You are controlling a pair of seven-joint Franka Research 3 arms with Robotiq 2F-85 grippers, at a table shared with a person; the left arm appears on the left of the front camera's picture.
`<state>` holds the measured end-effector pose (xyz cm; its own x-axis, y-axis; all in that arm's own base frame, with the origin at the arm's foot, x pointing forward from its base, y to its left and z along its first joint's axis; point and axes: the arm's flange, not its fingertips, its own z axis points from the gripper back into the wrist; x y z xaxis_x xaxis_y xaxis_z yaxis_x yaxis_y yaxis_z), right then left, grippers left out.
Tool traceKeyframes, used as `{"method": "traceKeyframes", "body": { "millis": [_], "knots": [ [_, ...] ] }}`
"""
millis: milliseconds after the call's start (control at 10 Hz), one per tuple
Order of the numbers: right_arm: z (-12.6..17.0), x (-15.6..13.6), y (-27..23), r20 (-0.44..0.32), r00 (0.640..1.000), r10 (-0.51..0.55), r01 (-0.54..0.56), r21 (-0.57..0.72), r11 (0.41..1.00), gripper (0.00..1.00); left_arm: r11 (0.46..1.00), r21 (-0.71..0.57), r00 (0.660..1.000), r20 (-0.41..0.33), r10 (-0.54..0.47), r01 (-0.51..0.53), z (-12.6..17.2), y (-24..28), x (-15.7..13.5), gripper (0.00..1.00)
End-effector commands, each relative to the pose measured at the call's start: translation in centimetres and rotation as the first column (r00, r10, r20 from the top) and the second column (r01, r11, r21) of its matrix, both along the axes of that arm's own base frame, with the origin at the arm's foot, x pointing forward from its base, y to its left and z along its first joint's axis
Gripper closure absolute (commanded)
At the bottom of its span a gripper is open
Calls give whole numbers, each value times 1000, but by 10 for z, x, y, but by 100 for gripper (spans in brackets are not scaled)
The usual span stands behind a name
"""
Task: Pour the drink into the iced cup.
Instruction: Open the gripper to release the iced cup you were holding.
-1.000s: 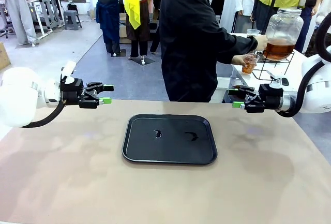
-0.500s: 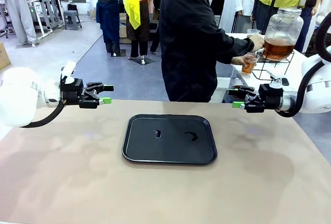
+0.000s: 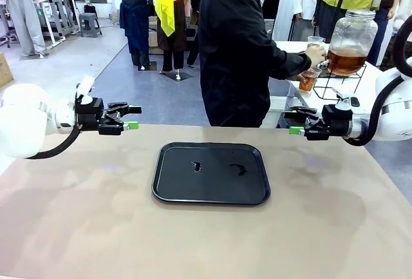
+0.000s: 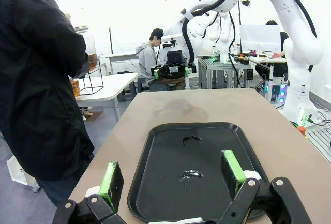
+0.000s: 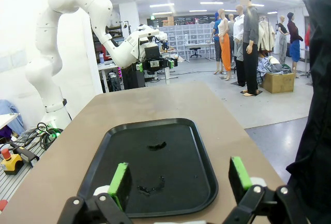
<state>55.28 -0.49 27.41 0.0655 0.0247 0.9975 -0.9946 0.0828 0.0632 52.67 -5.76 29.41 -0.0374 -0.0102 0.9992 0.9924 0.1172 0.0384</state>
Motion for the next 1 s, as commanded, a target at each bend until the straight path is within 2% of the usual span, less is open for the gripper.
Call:
{"method": "traceKeyframes", "body": {
  "millis": [0,900],
  "knots": [
    [4,0,2,3,1000,4,-4,0,1000,0,1000,-4,1000,-4,-1,1,3,-1,1,0],
    [4,0,2,3,1000,4,-4,0,1000,0,1000,-4,1000,-4,-1,1,3,-1,1,0]
  ]
}}
